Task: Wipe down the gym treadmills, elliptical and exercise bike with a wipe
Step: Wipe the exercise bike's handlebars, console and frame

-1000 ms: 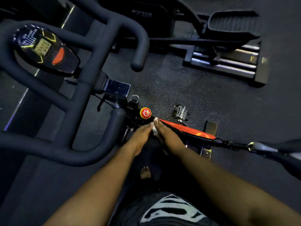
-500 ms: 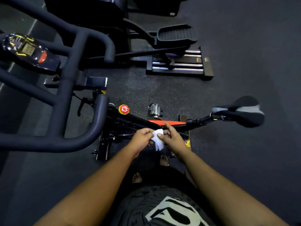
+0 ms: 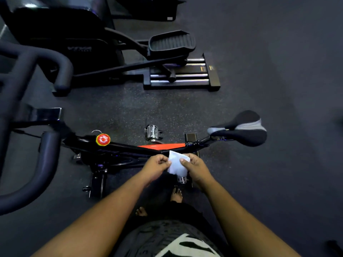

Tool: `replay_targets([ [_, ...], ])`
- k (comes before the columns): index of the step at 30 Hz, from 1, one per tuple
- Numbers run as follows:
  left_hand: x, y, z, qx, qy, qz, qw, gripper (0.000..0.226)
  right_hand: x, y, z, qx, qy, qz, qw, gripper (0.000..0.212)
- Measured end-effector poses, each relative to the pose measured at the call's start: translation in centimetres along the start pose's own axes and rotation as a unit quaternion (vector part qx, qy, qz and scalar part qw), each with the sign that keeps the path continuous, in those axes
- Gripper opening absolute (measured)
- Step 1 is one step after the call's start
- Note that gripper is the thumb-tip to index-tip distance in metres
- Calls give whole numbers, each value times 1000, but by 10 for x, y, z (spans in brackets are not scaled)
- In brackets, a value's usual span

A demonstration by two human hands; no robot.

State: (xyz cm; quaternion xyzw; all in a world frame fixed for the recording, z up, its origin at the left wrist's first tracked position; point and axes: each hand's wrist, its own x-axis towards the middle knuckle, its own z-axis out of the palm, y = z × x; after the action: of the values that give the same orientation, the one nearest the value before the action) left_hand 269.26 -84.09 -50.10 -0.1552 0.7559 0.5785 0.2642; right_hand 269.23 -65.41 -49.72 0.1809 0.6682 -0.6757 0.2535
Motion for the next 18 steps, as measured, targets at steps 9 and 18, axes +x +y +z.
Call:
replay_targets([
  [9, 54, -7, 48, -28, 23, -62, 997, 19, 41, 5, -39, -98, 63, -35, 993, 16],
  [18, 126, -38, 70, -60, -10, -118, 991, 8, 116, 10, -54, -390, 83, -66, 915, 47],
])
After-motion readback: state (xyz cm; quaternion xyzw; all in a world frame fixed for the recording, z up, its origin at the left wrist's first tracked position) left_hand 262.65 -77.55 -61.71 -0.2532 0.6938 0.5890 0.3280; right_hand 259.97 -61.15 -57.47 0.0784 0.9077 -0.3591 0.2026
